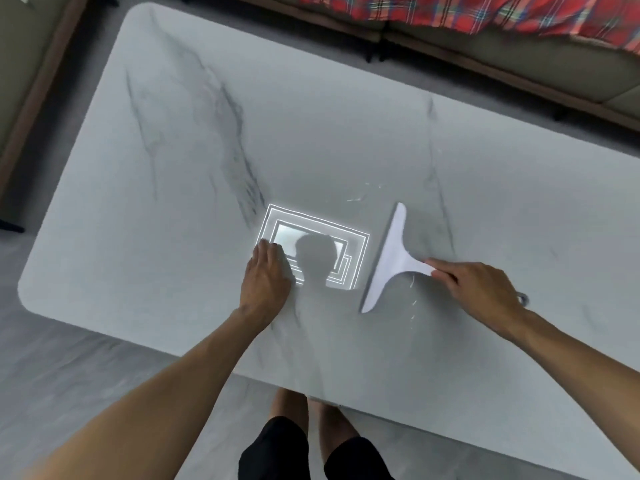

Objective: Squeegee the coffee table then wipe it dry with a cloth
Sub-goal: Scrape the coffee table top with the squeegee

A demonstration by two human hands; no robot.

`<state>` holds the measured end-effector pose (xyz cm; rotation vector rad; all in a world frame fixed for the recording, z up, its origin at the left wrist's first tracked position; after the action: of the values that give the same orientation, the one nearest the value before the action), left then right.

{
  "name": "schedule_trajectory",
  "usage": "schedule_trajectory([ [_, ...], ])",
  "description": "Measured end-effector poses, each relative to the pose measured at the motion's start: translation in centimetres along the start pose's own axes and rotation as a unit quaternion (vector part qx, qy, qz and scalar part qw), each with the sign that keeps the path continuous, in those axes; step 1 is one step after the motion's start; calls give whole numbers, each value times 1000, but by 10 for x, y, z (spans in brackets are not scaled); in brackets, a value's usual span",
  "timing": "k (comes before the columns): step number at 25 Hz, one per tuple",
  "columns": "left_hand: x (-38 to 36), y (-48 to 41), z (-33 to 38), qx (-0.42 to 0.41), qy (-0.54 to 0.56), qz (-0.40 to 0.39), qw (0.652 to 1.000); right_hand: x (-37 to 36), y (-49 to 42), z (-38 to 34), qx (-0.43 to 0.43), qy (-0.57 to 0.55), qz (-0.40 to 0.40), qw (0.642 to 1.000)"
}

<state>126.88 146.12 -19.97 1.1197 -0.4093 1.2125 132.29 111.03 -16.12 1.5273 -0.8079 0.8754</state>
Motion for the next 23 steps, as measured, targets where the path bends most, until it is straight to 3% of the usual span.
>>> schedule_trajectory([
  [2,-2,-19,13,-31,-59,-34,997,6,23,24,-45,-10,-1,999],
  [5,1,-45,15,26,-80,-83,993,22,17,13,-80,-93,-14,992],
  [8,0,-57,12,60,-79,-120,988,55,-58,-36,-90,-206,14,974],
  [13,-4,-76,5,48,-104,-194,974,99,-207,-141,-96,-285,38,953],
  [18,-5,-86,10,67,-138,-235,960,75,-219,-164,-80,-206,26,975],
  [23,-3,-83,14,79,-142,-217,962,35,-122,-83,-20,-136,27,990],
])
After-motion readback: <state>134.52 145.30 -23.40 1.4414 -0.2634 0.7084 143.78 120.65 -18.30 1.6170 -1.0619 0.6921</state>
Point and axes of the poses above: each hand's wrist, its own y-axis away from the middle knuckle, its own x-axis out of the back of the hand, z = x × y, the point moved 4 cm from there along -y, towards the middle knuckle, and after that the axes turned 7 degrees about -x, right-handed, at the moved point
